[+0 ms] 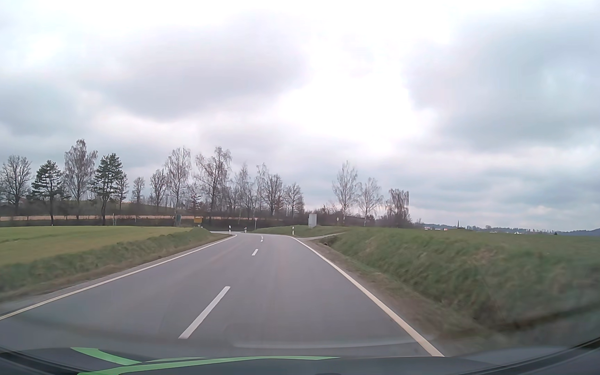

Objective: Follow the waypoints while adhering to traffic rules and regulations

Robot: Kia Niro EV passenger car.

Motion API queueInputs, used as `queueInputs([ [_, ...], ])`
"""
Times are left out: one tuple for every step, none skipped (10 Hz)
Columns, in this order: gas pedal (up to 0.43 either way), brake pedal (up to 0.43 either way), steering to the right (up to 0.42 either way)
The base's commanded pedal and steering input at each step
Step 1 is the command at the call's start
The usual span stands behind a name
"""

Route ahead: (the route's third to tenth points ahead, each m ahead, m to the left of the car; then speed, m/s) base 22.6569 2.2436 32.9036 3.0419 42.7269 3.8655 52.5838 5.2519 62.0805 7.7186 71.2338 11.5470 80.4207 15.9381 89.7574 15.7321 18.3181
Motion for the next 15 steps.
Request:
queueInputs([
  [0.000,0.134,-0.012],
  [0.000,0.140,-0.012],
  [0.000,0.146,-0.012],
  [0.000,0.152,-0.012],
  [0.000,0.152,-0.012],
  [0.000,0.165,-0.012],
  [0.000,0.171,-0.012],
  [0.000,0.177,-0.012],
  [0.000,0.183,-0.012],
  [0.000,0.195,-0.012],
  [0.000,0.207,-0.012],
  [0.000,0.207,-0.012],
  [0.000,0.207,-0.013],
  [0.000,0.207,-0.014],
  [0.000,0.213,-0.016],
])
